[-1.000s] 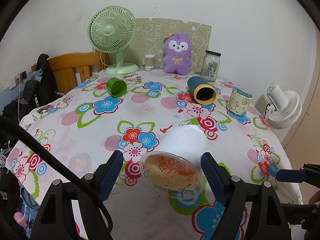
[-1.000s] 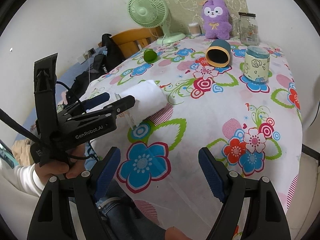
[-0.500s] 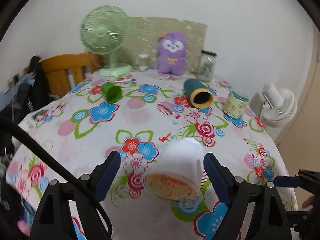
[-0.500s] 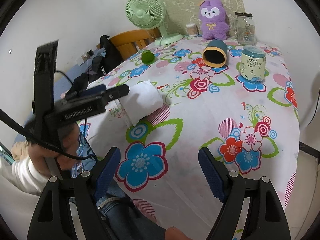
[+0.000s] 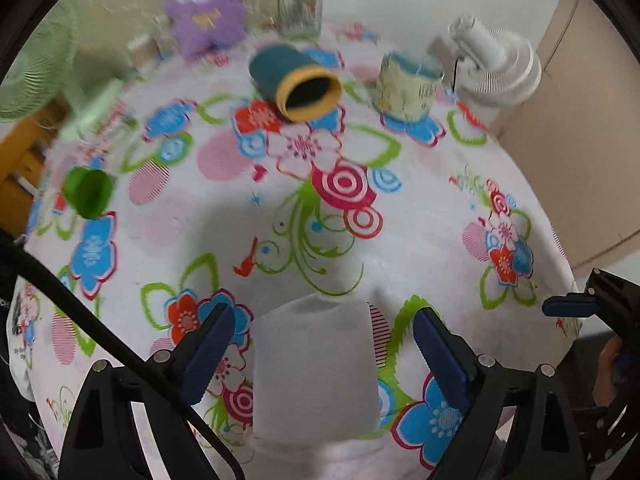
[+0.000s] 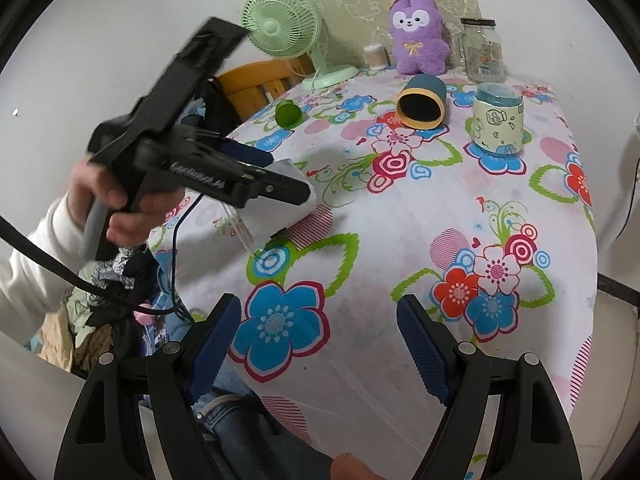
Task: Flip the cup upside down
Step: 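Lower the white cup toward the table with the left tool, opening up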
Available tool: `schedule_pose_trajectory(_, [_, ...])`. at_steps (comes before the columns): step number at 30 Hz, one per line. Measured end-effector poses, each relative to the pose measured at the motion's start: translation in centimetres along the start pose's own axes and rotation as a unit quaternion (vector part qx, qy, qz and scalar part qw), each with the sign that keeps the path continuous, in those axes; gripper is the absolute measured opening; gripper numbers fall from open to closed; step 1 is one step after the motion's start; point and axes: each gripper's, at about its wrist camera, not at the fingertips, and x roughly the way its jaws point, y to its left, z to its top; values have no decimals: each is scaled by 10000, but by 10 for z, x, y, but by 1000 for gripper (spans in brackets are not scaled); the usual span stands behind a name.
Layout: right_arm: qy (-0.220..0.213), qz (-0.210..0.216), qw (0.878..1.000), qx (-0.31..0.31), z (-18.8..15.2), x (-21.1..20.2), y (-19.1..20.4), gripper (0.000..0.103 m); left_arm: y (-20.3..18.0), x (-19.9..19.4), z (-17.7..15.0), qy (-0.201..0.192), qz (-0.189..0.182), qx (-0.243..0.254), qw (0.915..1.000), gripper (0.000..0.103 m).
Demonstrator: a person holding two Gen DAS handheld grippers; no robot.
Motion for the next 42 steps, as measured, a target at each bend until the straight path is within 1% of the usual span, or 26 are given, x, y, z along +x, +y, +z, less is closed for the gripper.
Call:
schedule_pose_trajectory(1, [0, -7, 10000, 9, 0, 0, -1, 82, 0, 6, 5, 199, -67, 57, 9998, 91])
schedule_pose_trajectory(3, [5, -19, 10000, 40, 0, 1, -3, 82, 1, 12, 9, 410, -92, 111, 9991, 89])
schedule_pose_trajectory(4, [8, -23, 10000, 54, 0, 1, -4, 82, 2, 15, 12, 536, -103, 132, 9984, 86])
schedule_pose_trajectory(5, [14, -26, 10000, 74, 0, 2, -5, 82, 3, 19, 14, 699, -124, 123, 9974, 78])
schedule_pose_trajectory(6, [15, -28, 10000, 83, 0, 2, -5, 82, 4, 22, 15, 801, -140, 95, 9966, 74])
schedule_pose_trajectory(7, [13, -31, 10000, 94, 0, 2, -6, 82, 5, 24, 16, 928, -169, 73, 9955, 66])
schedule_pose_trajectory(10, [9, -31, 9999, 114, 0, 2, -7, 82, 6, 24, 16, 1049, -133, 82, 9944, 64])
schedule_pose_trajectory(12, [4, -27, 9999, 117, 0, 3, -7, 82, 7, 22, 16, 1042, -134, 32, 9945, 62])
schedule_pose_trajectory(15, [-28, -28, 9999, 101, 3, 3, -6, 82, 9, 8, 14, 667, 14, -2, 9978, 62])
schedule_pose_trajectory(18, [-67, -48, 9999, 71, 6, 4, -4, 82, 9, -16, 11, 1, 176, -52, 9998, 62])
schedule_pose_trajectory(19, [-87, -44, 9999, 54, 8, 4, -3, 82, 8, -25, 10, -281, 239, -76, 9993, 62])
schedule_pose_trajectory(20, [-98, -39, 9999, 47, 9, 4, -2, 82, 8, -36, 6, -669, 369, -113, 9970, 62])
schedule_pose_trajectory(21, [-115, -30, 9999, 37, 10, 4, -1, 82, 7, -43, 5, -969, 491, -112, 9940, 62])
schedule_pose_trajectory(22, [-125, -24, 9999, 32, 11, 4, 0, 82, 6, -52, 4, -1324, 628, -110, 9891, 62])
schedule_pose_trajectory(23, [-141, -12, 9999, 23, 12, 5, 1, 82, 5, -60, -2, -1743, 757, -134, 9817, 62])
schedule_pose_trajectory(24, [-153, -2, 9999, 16, 13, 5, 2, 82, 4, -65, -7, -2032, 838, -148, 9754, 62])
schedule_pose_trajectory(25, [-158, 8, 9999, 11, 14, 6, 2, 82, 3, -71, -14, -2455, 948, -175, 9646, 62])
schedule_pose_trajectory(28, [-162, 37, 9999, -4, 16, 9, 5, 82, -1, -78, -33, -3164, 1141, -240, 9414, 62])
schedule_pose_trajectory(29, [-167, 38, 9999, -10, 17, 11, 6, 82, -4, -75, -40, -3398, 1186, -286, 9325, 62])
schedule_pose_trajectory(30, [-175, 43, 9998, -8, 17, 12, 7, 82, -5, -74, -46, -3572, 1218, -336, 9255, 62])
schedule_pose_trajectory(31, [-177, 49, 9998, -6, 17, 12, 7, 82, -6, -71, -52, -3719, 1258, -433, 9187, 62])
schedule_pose_trajectory(32, [-177, 57, 9998, -2, 18, 14, 8, 82, -4, -68, -55, -3802, 1253, -555, 9147, 63])
schedule_pose_trajectory(33, [-174, 55, 9998, -6, 18, 14, 8, 82, -3, -63, -58, -3833, 1223, -636, 9133, 63])
schedule_pose_trajectory(38, [-111, 24, 9999, -47, 17, 19, 11, 82, 13, -45, -66, -3724, 985, -1175, 9153, 63])
schedule_pose_trajectory(42, [-120, 50, 9999, -35, 16, 19, 11, 82, 11, -37, -76, -3667, 938, -1262, 9170, 63])
